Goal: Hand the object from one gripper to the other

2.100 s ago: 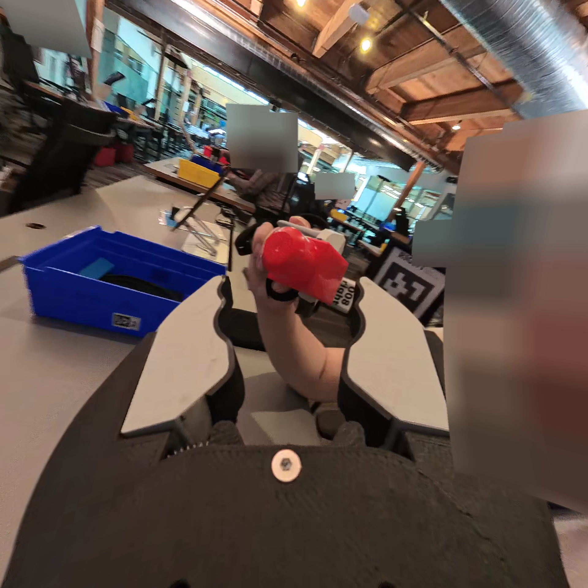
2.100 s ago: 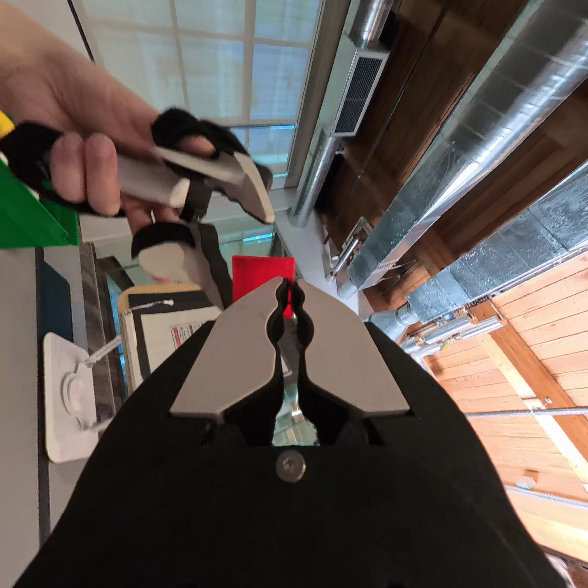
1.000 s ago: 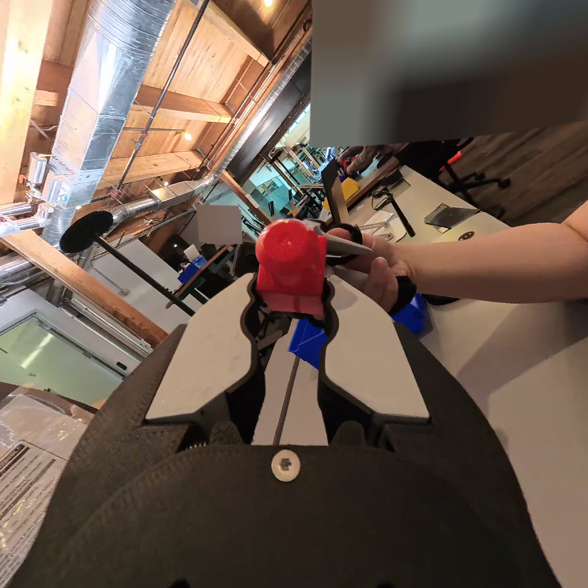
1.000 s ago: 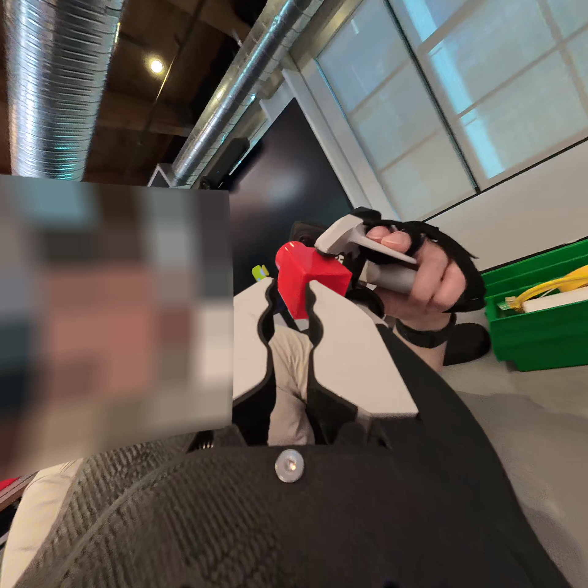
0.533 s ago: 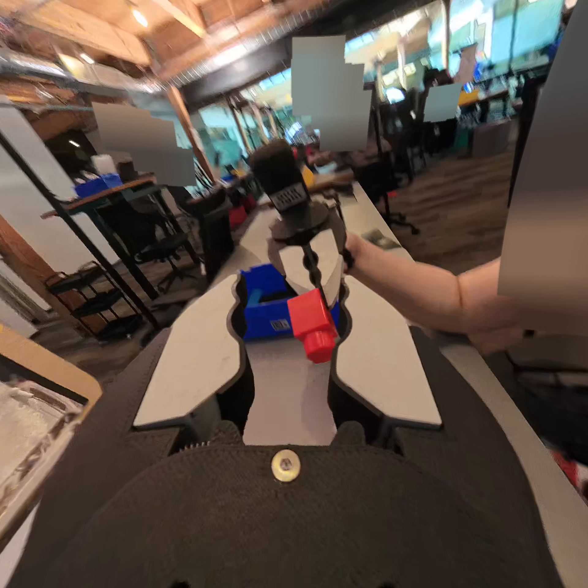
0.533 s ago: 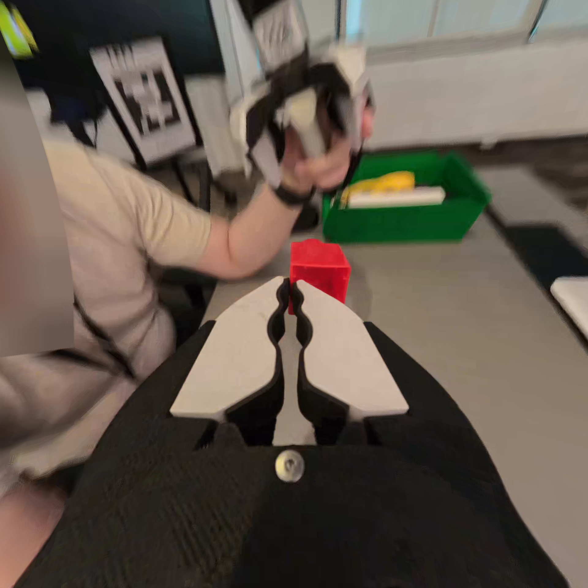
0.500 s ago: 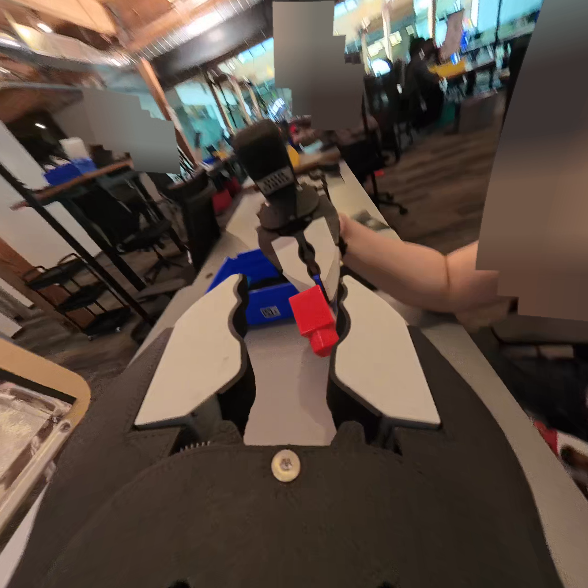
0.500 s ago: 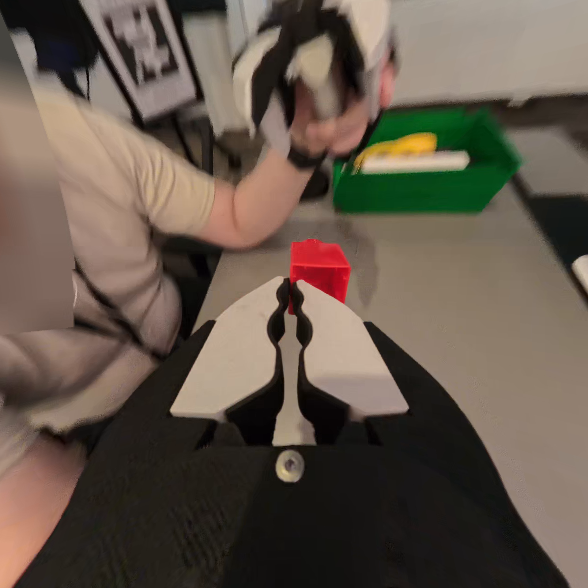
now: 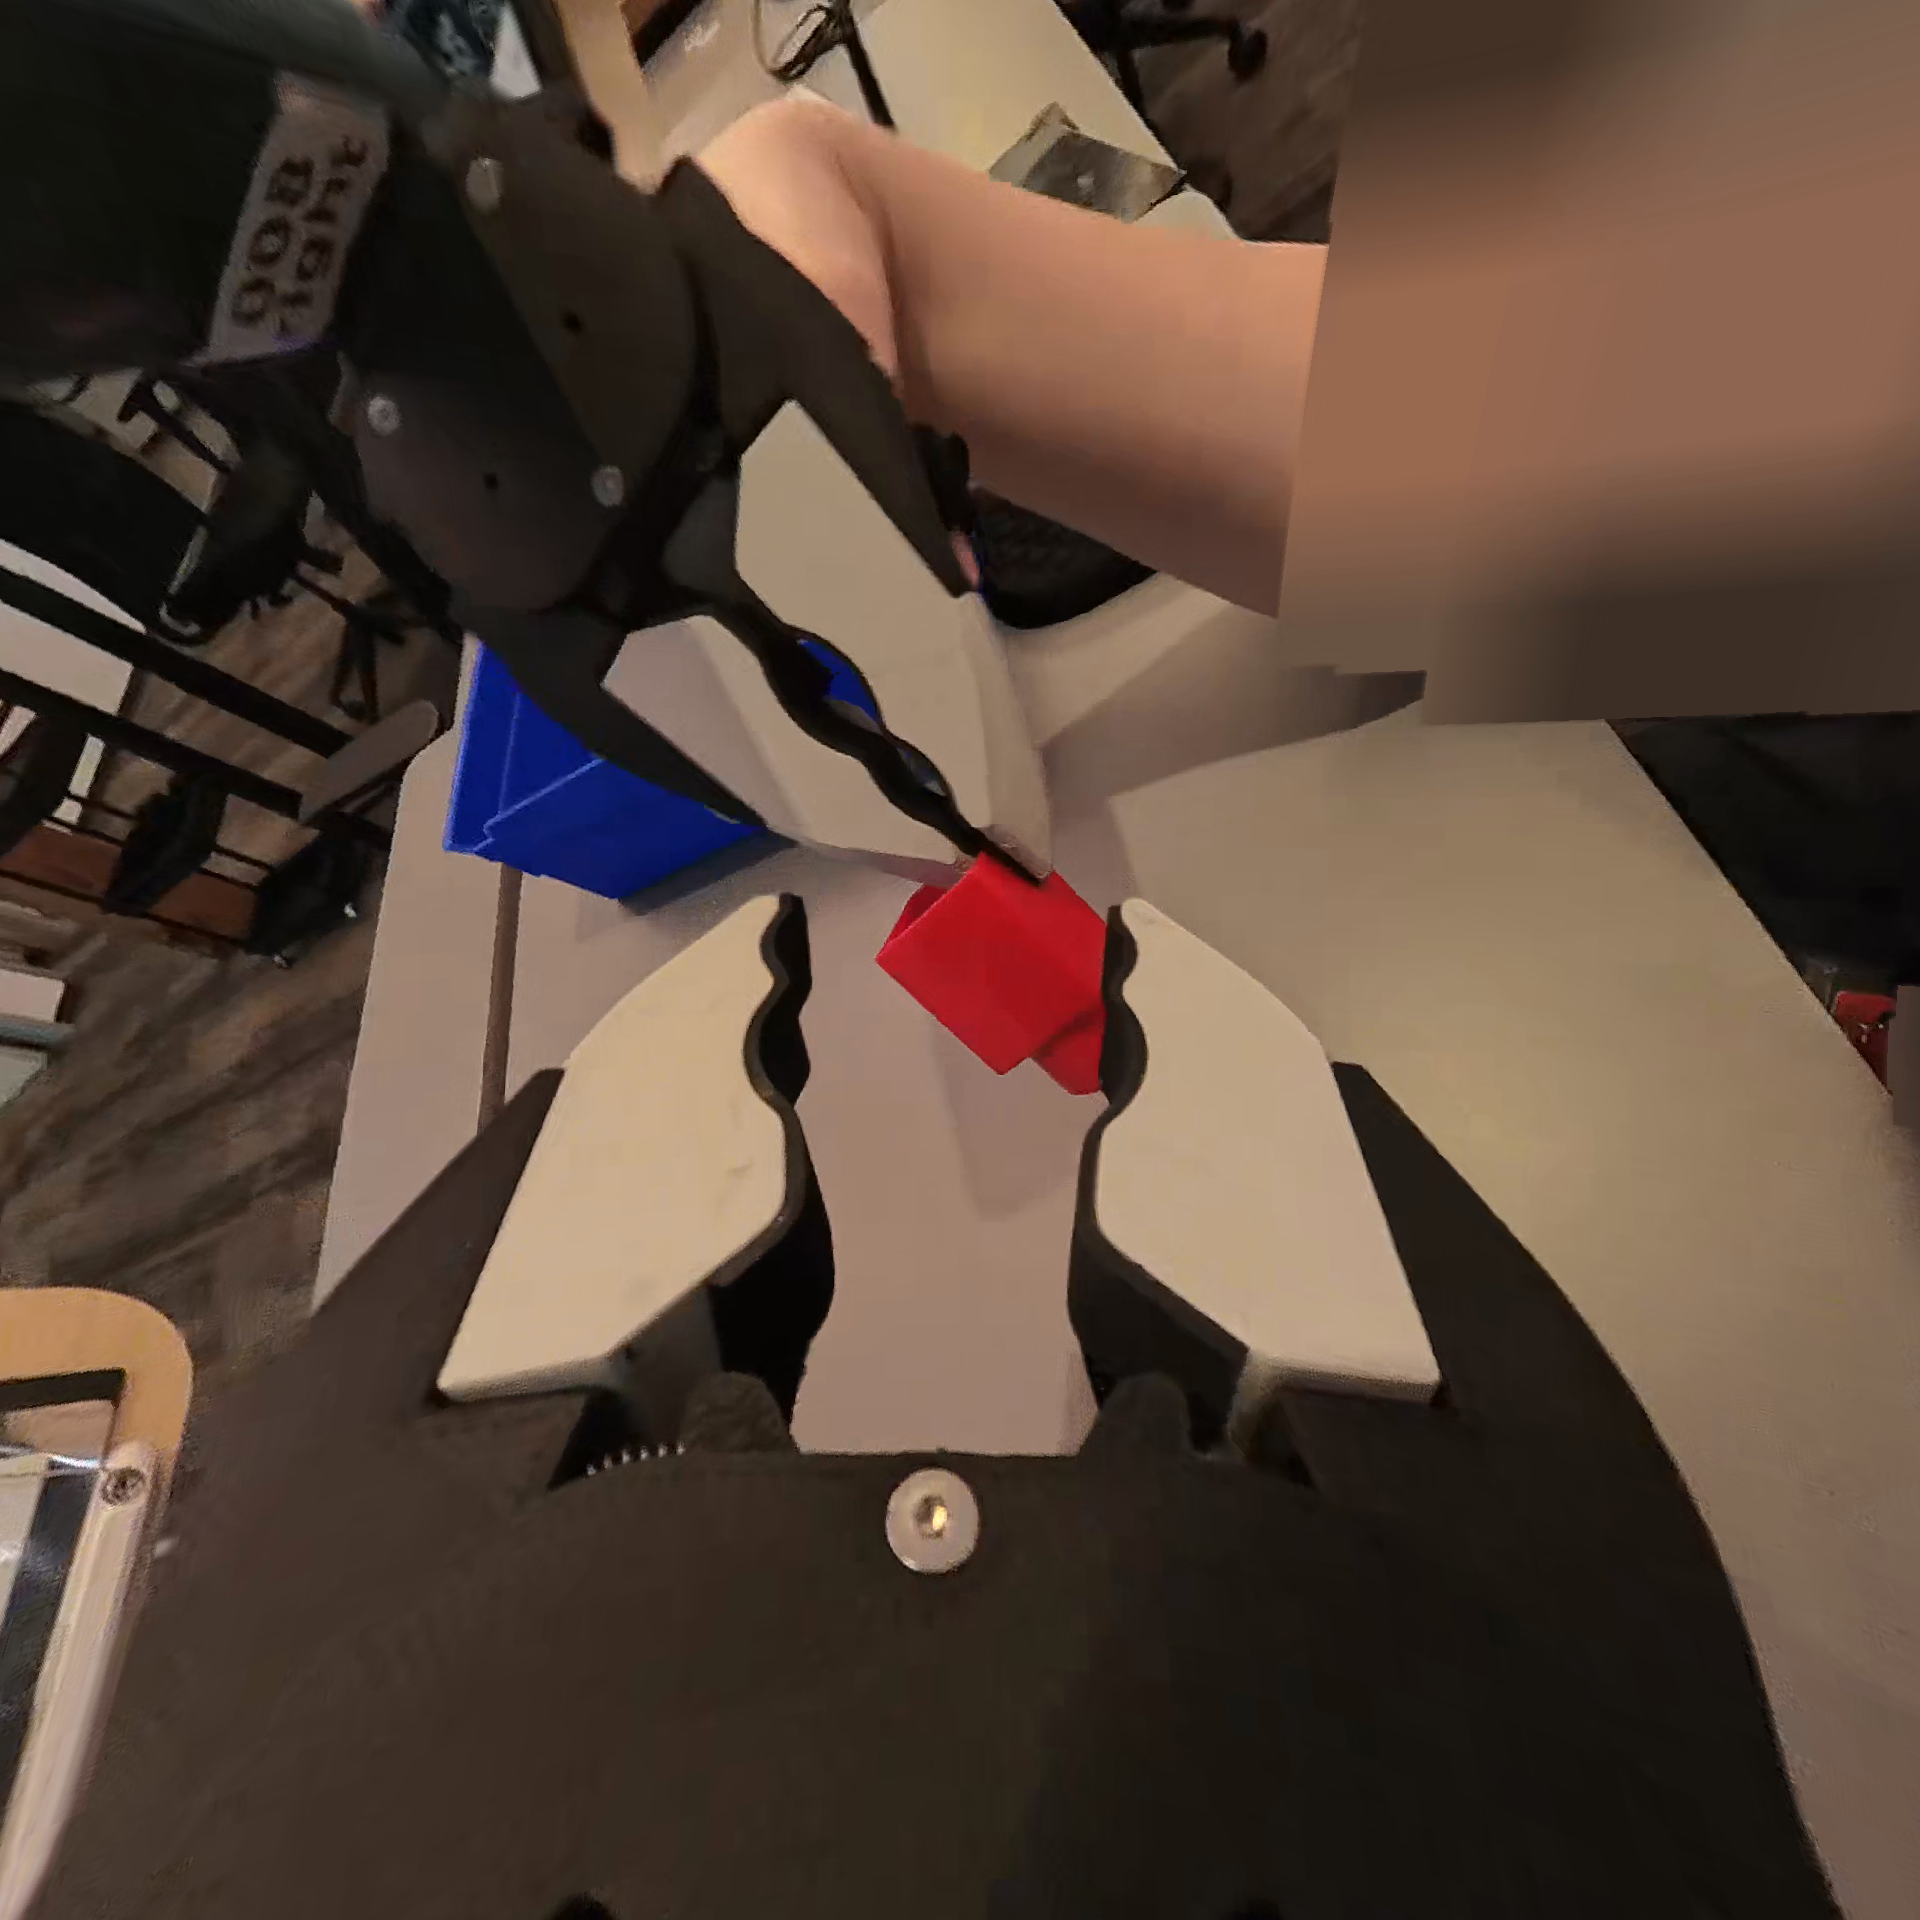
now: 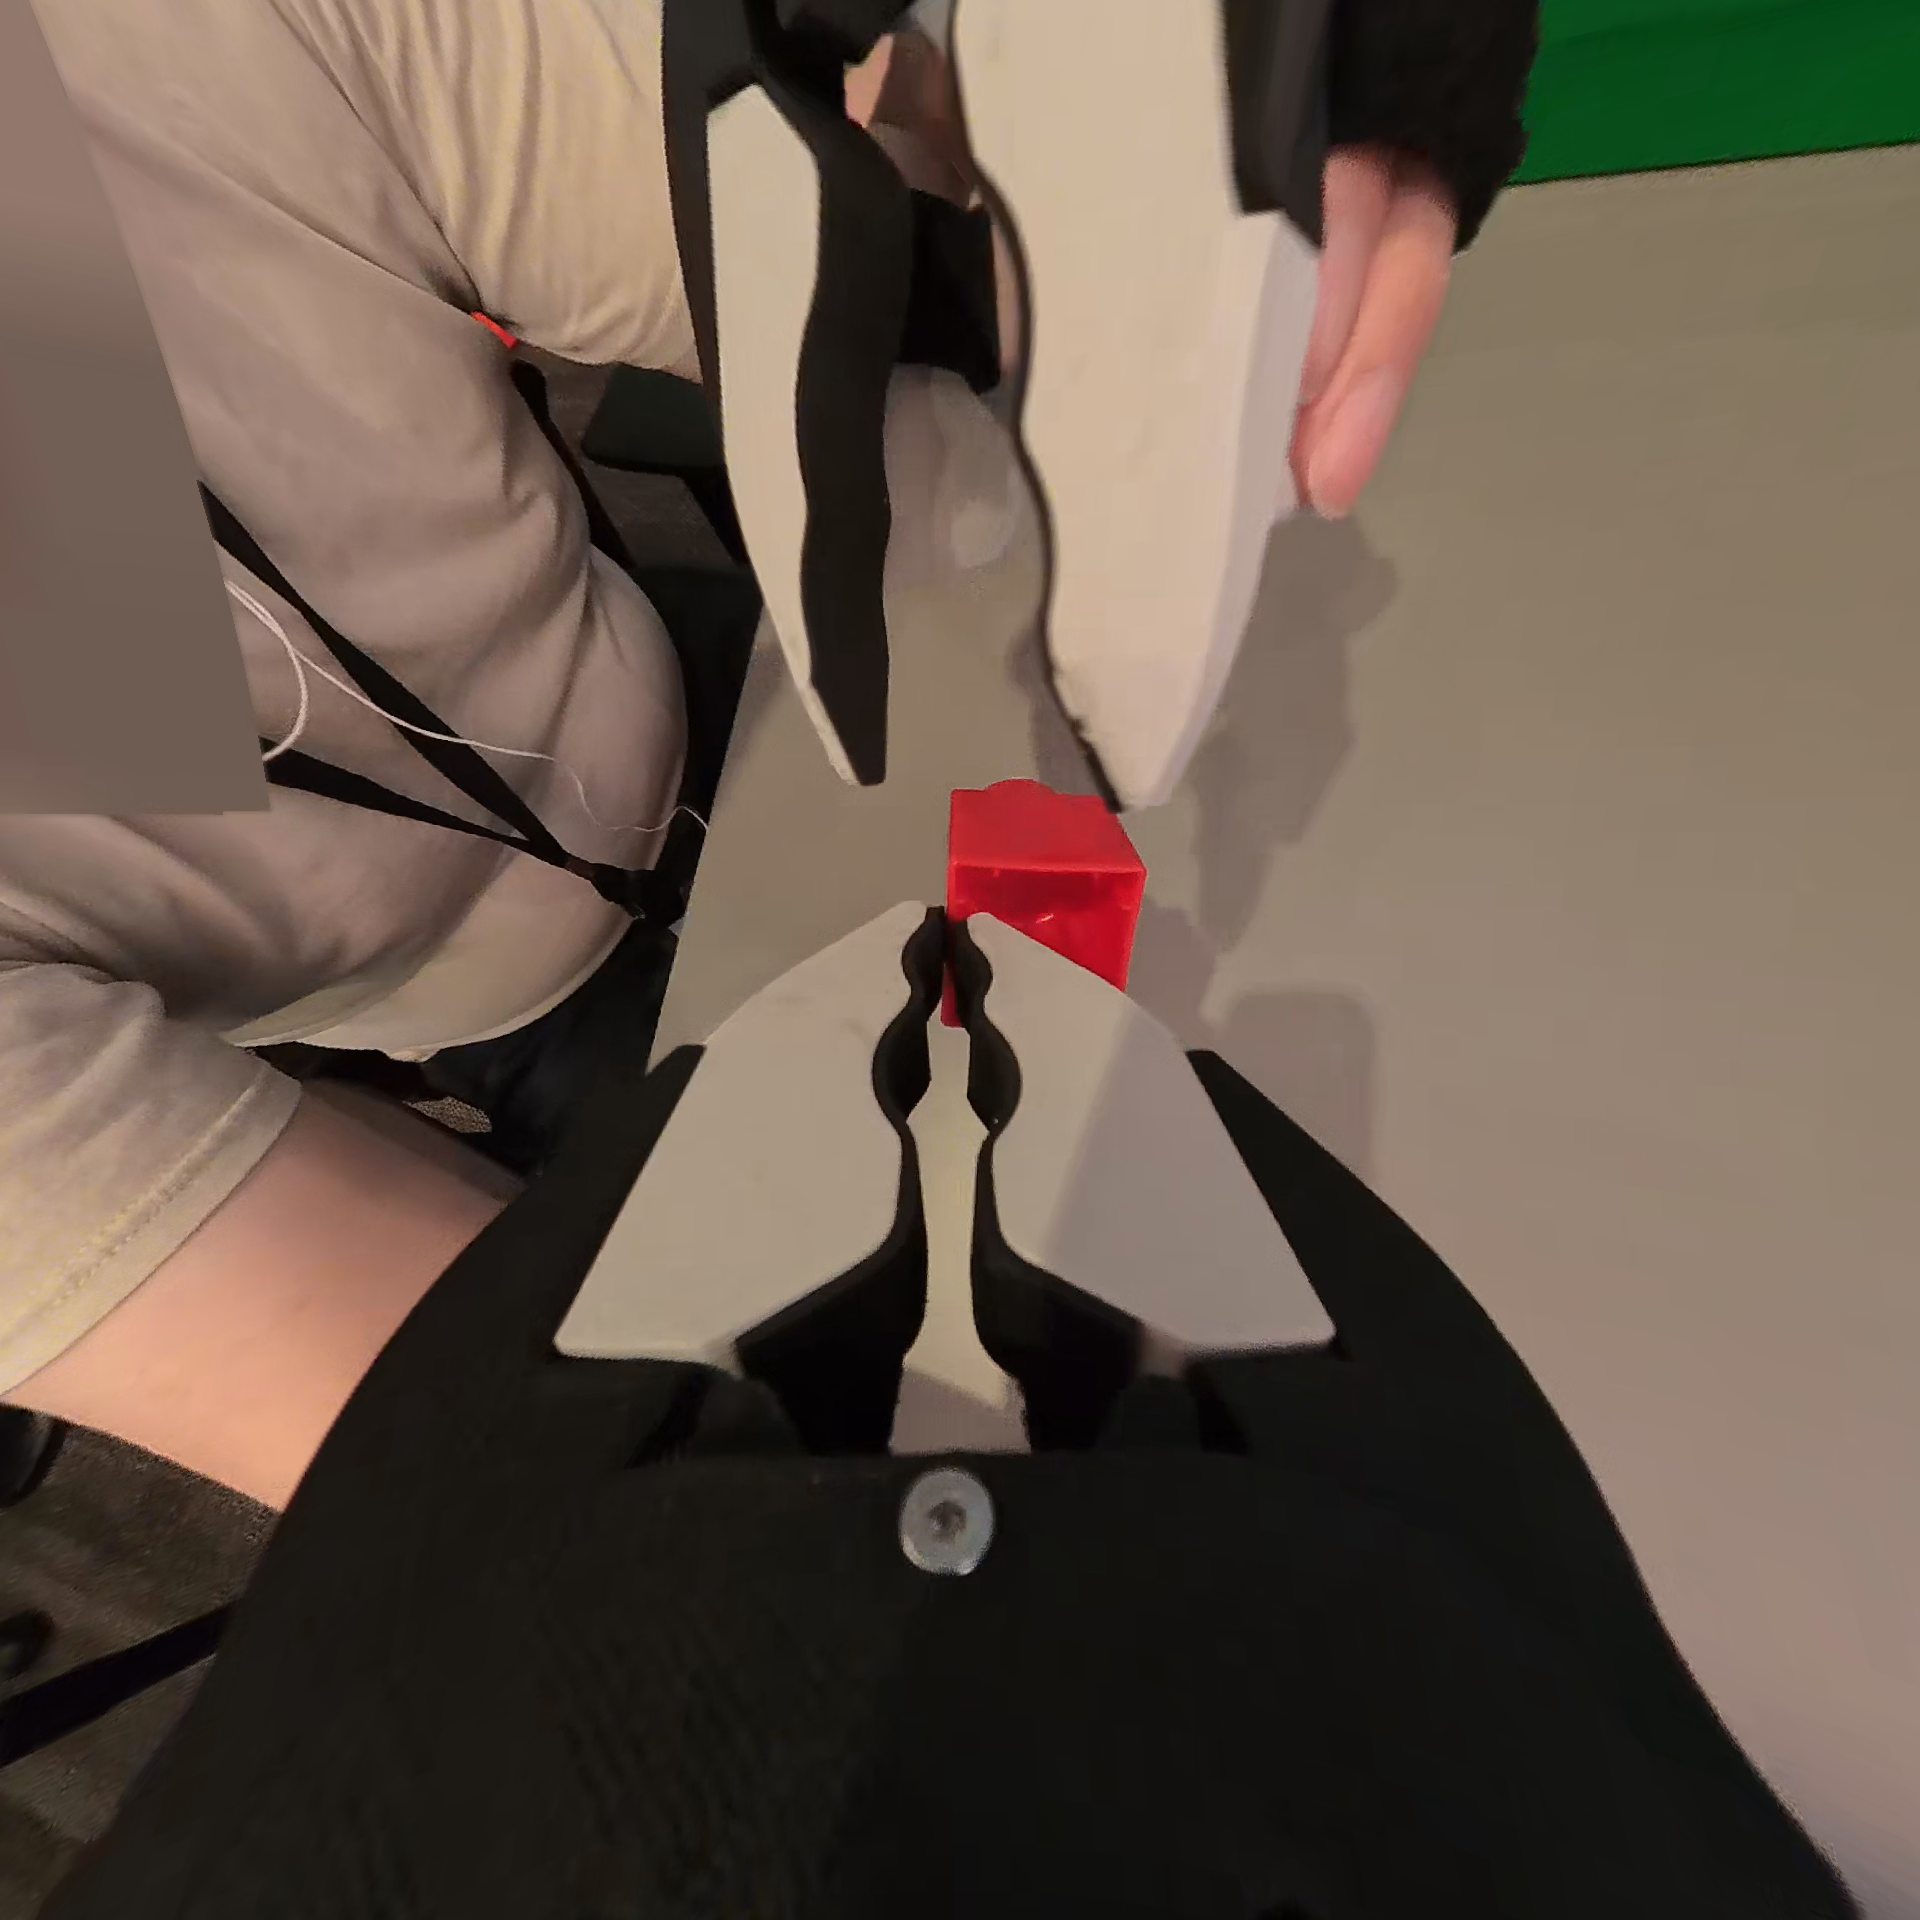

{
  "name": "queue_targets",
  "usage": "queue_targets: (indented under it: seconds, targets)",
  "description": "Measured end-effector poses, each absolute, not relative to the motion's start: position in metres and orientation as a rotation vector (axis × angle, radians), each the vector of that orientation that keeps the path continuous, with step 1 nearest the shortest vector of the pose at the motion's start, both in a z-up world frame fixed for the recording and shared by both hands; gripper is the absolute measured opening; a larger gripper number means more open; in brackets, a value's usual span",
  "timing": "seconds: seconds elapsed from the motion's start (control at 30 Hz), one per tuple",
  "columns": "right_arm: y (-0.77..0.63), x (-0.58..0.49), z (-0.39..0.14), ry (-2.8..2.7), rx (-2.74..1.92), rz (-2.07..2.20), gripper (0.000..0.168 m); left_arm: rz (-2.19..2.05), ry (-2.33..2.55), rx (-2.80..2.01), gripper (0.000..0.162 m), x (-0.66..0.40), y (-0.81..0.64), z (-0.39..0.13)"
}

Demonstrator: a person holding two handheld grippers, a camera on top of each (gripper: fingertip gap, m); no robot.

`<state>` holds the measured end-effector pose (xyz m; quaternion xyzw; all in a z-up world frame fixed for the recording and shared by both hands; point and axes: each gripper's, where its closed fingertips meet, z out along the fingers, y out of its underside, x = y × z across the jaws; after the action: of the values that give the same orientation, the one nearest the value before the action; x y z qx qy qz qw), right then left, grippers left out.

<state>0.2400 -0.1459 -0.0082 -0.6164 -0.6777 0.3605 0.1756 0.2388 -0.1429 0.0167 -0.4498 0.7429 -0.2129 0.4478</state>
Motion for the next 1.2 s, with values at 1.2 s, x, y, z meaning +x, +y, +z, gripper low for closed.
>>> queue_targets:
  seconds: [1.2]
  targets:
    - [-0.082,0.217,0.139,-0.984,-0.833,1.250,0.040,-1.163,0.830,-0.933,0.033,0.202,-0.086,0.159]
